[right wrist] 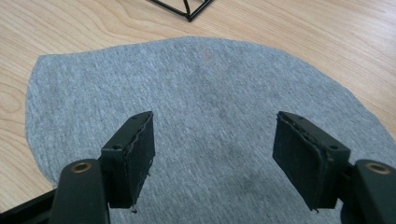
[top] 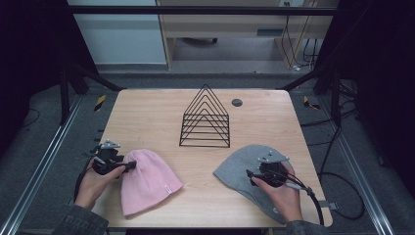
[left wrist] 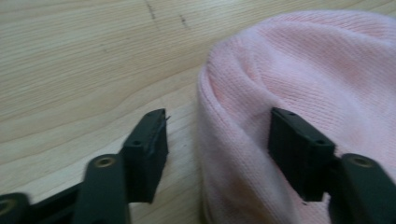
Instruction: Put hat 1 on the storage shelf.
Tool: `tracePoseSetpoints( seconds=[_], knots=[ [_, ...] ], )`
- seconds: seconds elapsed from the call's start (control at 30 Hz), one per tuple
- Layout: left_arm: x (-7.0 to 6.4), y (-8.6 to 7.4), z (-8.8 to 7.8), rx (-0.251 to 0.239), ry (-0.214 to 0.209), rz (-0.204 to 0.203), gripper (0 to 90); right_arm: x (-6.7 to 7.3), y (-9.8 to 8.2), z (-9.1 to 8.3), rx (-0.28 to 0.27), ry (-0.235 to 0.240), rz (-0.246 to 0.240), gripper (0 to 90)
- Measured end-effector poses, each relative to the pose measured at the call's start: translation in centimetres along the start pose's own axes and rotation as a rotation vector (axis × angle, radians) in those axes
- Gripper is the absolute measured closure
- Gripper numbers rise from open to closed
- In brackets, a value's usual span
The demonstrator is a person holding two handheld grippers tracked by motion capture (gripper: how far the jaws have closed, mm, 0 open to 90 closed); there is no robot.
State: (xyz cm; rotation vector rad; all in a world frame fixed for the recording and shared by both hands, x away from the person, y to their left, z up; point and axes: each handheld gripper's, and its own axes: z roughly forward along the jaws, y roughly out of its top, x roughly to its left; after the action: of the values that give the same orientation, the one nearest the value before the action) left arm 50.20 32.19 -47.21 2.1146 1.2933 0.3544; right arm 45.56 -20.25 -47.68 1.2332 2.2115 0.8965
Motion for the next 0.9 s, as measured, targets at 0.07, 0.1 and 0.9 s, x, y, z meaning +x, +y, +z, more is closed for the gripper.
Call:
tracePoseSetpoints(
  seconds=[0.07, 0.1, 0.9],
  knots=[
    [-0.2, 0.1, 0.1, 0.008, -0.017, 0.016, 49.7, 0.1, 0.0, 0.0, -0.002, 0.004, -0.006, 30.2],
    [-0.3, 0.1, 0.1, 0.011, -0.028, 0.017, 55.2, 0.1, 0.0, 0.0, -0.002, 0.002, -0.01, 30.5],
    [-7.7, 6.9, -8.8, -0.221, -0.005, 0.345, 81.7, 3.3, 3.7, -3.0, -0.056, 0.093, -0.139, 31.7]
  ],
)
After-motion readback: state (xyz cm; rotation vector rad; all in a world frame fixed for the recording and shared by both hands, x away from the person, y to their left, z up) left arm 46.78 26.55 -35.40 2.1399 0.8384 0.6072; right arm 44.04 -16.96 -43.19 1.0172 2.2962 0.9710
